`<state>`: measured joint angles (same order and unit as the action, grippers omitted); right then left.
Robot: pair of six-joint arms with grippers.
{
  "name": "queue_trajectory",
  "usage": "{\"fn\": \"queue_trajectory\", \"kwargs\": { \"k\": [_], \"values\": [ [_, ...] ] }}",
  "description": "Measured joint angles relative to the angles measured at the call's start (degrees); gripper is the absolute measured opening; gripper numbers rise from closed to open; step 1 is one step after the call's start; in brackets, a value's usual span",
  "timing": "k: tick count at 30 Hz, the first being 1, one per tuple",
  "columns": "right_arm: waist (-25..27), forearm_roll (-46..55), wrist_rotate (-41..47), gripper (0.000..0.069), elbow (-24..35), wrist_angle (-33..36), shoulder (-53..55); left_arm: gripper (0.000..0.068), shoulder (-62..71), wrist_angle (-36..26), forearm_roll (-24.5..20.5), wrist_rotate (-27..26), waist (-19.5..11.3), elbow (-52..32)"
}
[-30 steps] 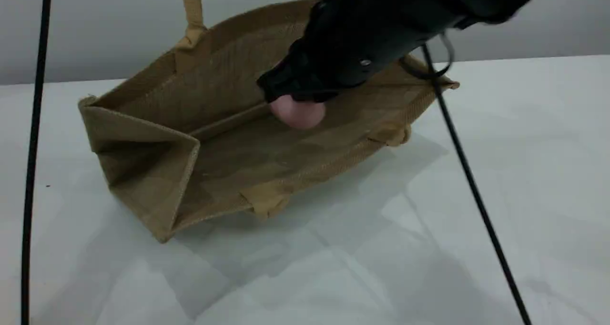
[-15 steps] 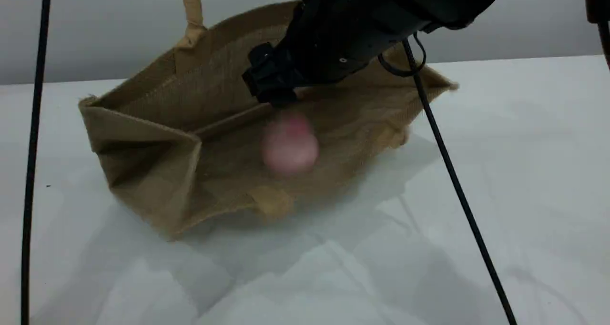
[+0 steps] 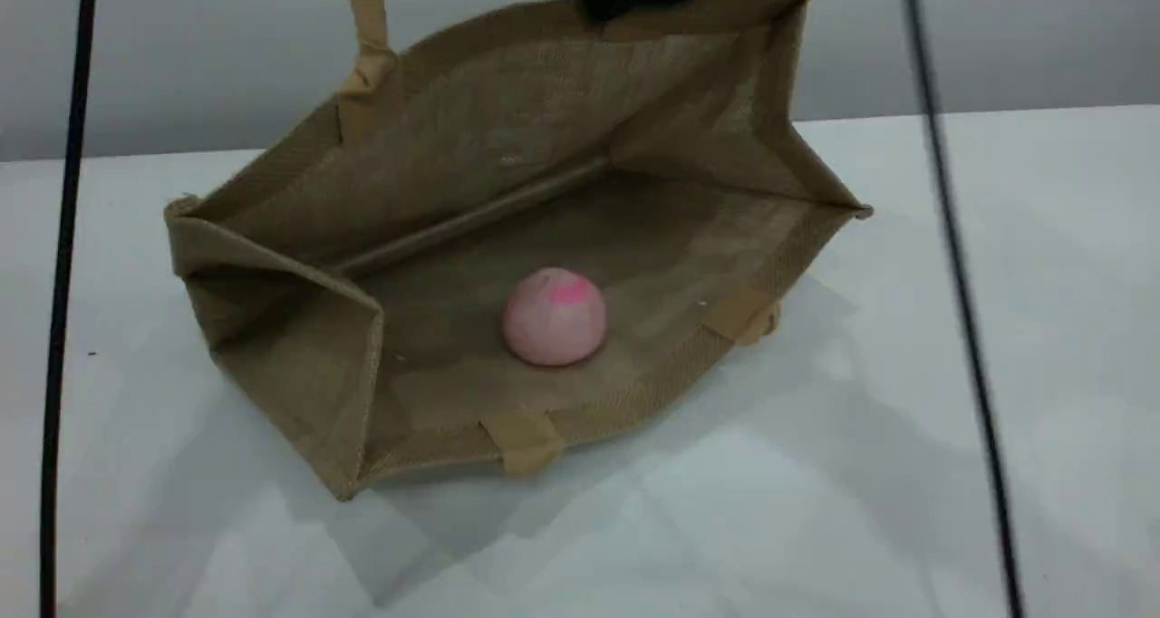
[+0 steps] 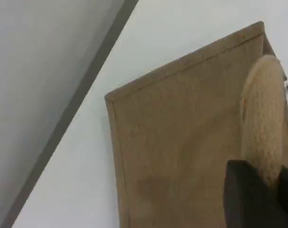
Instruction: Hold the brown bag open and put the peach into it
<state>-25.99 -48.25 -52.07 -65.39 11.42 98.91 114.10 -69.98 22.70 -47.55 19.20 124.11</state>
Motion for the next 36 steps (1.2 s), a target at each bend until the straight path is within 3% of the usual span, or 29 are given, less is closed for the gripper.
{"fn": "queue_trajectory", "kwargs": {
  "k": [7, 11, 19, 24, 30, 36],
  "values": [
    [10.05, 3.73, 0.63, 0.0585, 0.0, 8.17, -7.31, 0.009, 0.0, 0.0, 0.24, 0.05, 0.0, 0.0],
    [14.41, 4.14, 1.05, 0.0585, -0.06, 9.94, -9.97, 0.0132, 0.0, 0.0, 0.28, 0.31, 0.0, 0.0],
    [19.18, 8.58, 6.2, 0.0585, -0.11, 15.93, -13.51, 0.0416, 0.0, 0.16, -1.16, 7.69, -0.17, 0.0],
    [21.31, 13.37, 12.65, 0.0585, -0.11, 18.13, -19.44, 0.0561, -0.41, 0.1, -7.95, 15.14, -0.17, 0.0],
    [21.65, 20.21, 20.7, 0.0585, -0.16, 24.99, -29.77, 0.0582, -4.42, -0.06, -16.77, 25.77, -0.17, 0.0],
    [21.65, 24.11, 27.18, 0.0585, -0.16, 32.66, -42.56, 0.0582, -11.86, -0.11, -18.55, 32.2, -0.17, -1.2]
  ]
}}
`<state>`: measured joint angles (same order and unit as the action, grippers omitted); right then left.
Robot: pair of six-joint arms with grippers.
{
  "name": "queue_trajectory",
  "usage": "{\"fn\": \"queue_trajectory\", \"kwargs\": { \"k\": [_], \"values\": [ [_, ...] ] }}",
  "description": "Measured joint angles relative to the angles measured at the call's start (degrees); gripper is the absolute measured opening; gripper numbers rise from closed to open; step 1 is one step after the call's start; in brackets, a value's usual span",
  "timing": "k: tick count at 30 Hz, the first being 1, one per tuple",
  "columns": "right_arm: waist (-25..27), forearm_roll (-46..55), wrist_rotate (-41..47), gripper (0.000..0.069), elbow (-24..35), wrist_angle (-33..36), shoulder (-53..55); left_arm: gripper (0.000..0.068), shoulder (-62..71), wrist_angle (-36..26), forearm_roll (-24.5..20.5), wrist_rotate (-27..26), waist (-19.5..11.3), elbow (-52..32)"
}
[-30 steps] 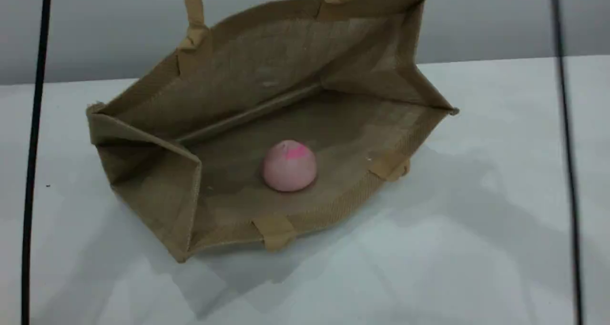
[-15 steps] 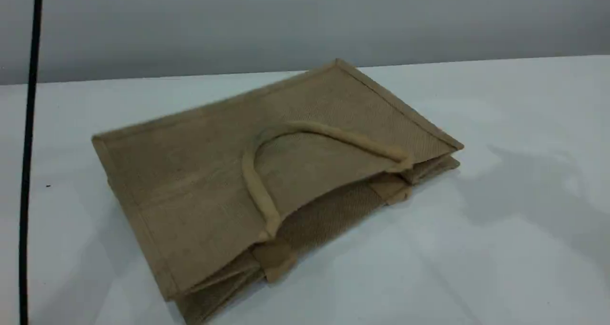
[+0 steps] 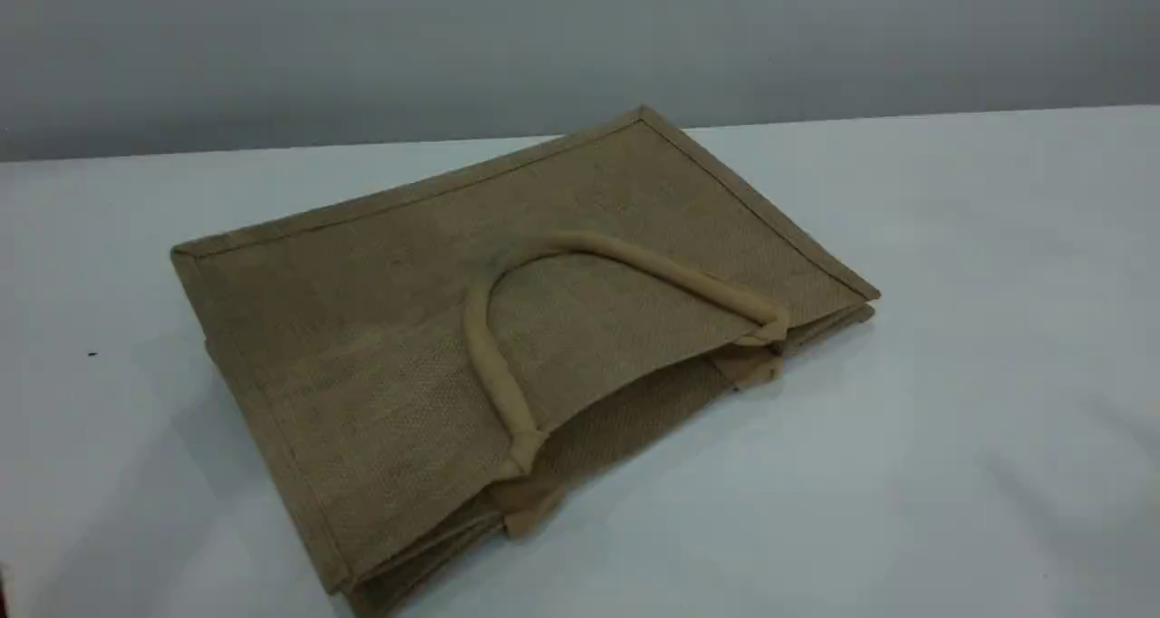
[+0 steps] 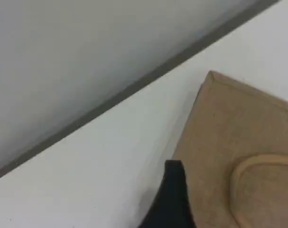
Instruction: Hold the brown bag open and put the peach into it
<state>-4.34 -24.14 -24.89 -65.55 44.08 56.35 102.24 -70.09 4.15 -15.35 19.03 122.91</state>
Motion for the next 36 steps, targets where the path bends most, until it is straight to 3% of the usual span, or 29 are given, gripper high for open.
{"fn": "queue_trajectory", "kwargs": {
  "k": [10, 18, 24, 30, 36],
  "values": [
    [0.0, 2.1, 5.54, 0.0585, -0.04, 11.73, -21.82, 0.0582, -18.94, 0.07, -3.03, 5.43, 0.0, -14.15],
    [-0.22, 3.66, 8.61, 0.0585, -0.04, 22.71, -32.0, 0.0582, -39.04, 0.05, -4.87, 5.48, 0.0, -34.44],
    [-0.29, 5.24, 9.26, 0.0585, 0.1, 25.99, -36.07, 0.0582, -55.31, 0.01, -4.98, 5.48, 0.0, -49.6],
    [-0.29, 8.47, 12.25, 0.0585, 4.9, 25.89, -40.04, 0.0582, -73.23, 0.0, -5.11, 5.53, 1.21, -62.57],
    [-0.29, 8.54, 12.95, 0.0585, 13.98, 25.89, -42.66, 0.0582, -89.7, 0.0, -5.11, 6.91, 1.21, -73.51]
  ]
}}
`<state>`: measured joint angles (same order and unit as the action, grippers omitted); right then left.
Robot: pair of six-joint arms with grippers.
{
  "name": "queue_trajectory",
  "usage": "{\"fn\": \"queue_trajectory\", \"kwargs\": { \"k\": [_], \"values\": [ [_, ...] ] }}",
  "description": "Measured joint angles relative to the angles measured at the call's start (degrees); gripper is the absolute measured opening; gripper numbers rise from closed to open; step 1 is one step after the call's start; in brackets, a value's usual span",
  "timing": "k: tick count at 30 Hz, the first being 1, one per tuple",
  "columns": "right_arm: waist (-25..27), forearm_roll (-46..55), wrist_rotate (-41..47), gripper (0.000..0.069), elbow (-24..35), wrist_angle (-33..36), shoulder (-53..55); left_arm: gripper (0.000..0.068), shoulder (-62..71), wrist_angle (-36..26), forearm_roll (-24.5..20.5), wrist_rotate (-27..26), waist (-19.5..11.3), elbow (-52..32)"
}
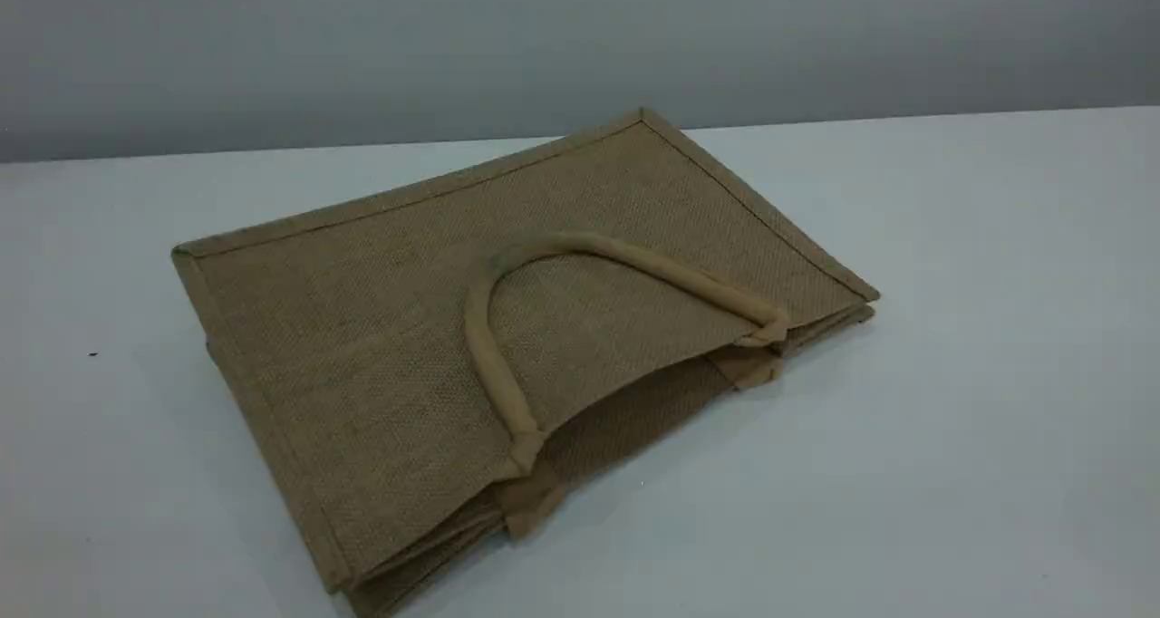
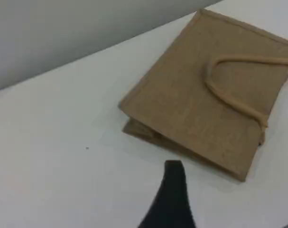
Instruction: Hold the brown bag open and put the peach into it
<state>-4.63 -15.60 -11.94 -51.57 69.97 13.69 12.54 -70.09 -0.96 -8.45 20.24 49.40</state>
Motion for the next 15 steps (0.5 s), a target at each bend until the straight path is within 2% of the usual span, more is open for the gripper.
{"fn": "queue_trajectory", "kwargs": {
  "k": [5, 9, 15],
  "values": [
    [0.0, 0.0, -0.05, 0.0584, 8.07, 0.0, -0.64, 0.0582, -7.99, 0.01, 0.0, 3.0, 0.0, -8.35],
    [0.0, 0.46, -0.16, 0.0584, 14.13, -1.71, -0.64, 0.0582, -8.33, 0.2, 0.0, 3.4, 0.0, -13.59],
    [0.0, 5.94, -0.72, 0.0584, 20.48, -5.34, -0.64, 0.0582, -8.33, 1.34, 0.0, 4.42, 0.0, -16.31]
  ]
}}
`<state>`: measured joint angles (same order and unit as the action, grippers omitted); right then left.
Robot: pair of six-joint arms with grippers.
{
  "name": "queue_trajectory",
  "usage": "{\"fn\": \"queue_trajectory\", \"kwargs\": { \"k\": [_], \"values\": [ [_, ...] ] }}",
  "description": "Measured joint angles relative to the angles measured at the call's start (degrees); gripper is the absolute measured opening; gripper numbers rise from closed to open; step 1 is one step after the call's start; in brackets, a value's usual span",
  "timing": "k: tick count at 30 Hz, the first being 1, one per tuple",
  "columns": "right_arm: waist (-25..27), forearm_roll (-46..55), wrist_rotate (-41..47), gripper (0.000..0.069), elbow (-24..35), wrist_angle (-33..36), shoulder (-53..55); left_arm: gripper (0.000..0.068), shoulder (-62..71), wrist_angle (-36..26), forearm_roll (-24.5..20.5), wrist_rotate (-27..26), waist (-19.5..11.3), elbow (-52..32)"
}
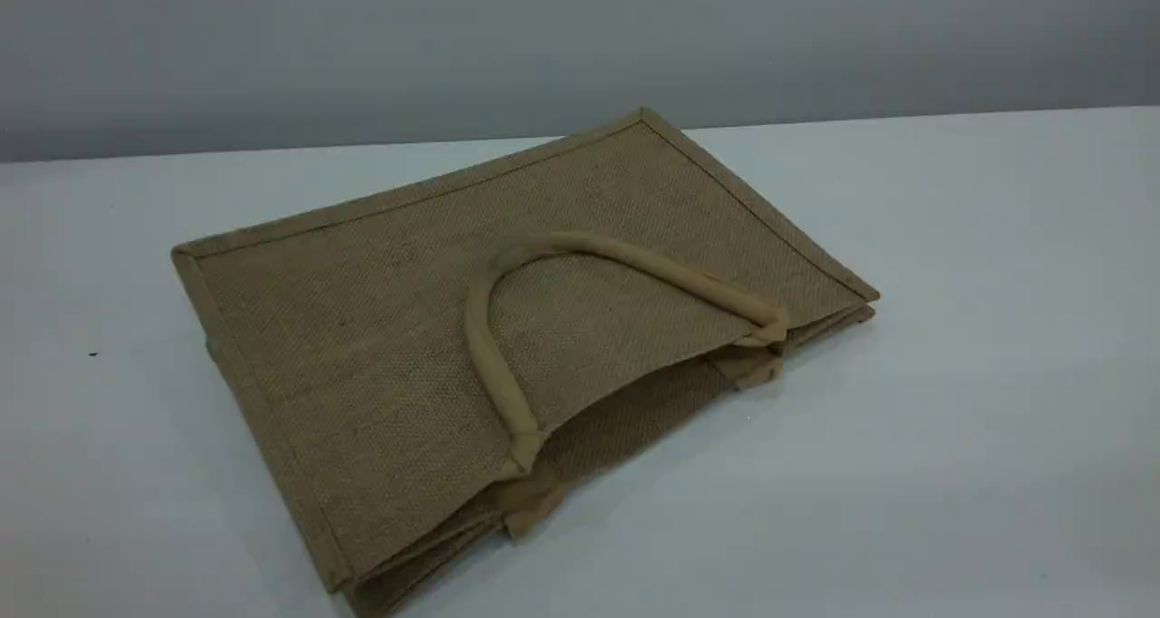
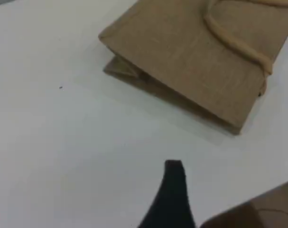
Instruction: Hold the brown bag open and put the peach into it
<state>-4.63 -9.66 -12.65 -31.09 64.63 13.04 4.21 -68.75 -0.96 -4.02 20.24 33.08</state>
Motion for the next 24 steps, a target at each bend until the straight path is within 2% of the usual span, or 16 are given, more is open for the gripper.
{"fn": "queue_trajectory", "kwargs": {
  "k": [9, 17, 24],
  "values": [
    [0.0, 0.53, 0.0, 0.0584, 1.72, -3.39, 0.0, 0.0582, 0.0, 0.43, 0.05, 1.82, 0.0, -0.67],
    [0.0, 0.66, 0.16, 0.0584, 1.93, -3.05, 0.0, 0.0582, -0.24, 0.65, -0.53, 2.53, 0.0, -2.1],
    [0.0, 0.63, 0.15, 0.0584, 1.89, -3.05, 0.0, 0.0582, -0.29, 3.52, -2.25, 4.02, 0.0, -2.34]
  ]
}}
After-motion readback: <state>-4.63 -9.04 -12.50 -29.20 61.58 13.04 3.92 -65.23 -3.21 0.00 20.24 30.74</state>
